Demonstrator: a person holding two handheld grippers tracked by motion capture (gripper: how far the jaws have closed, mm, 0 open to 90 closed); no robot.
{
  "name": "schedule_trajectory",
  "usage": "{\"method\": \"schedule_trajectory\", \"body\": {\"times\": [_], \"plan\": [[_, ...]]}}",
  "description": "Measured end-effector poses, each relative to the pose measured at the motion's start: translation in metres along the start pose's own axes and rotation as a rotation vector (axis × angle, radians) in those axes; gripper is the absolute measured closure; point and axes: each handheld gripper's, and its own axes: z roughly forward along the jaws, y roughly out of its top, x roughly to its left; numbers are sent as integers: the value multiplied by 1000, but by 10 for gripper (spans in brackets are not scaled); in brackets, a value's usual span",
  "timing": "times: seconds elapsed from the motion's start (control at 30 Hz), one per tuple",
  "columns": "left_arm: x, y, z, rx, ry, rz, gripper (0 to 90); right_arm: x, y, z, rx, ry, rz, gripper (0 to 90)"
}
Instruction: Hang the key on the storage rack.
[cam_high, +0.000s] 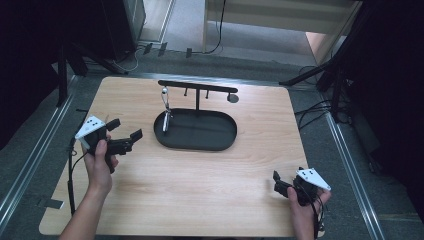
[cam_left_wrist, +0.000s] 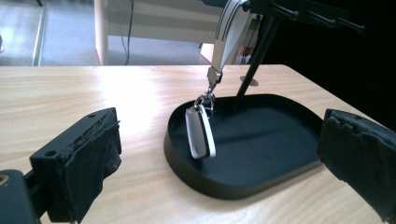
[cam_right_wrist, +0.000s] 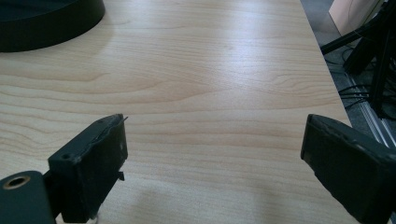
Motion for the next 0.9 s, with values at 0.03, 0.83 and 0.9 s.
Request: {"method": "schedule_trajectory", "body": {"times": [0.03, 0.83, 0.9], "plan": [[0, -2, -3, 0, 2, 2, 0, 0, 0, 0, 1, -1, 1, 71], [23, -61, -73, 36, 116, 28, 0, 2, 0, 0, 5, -10, -15, 71], [26, -68, -79, 42, 131, 25, 0, 2, 0, 0, 5, -11, -15, 71]]}}
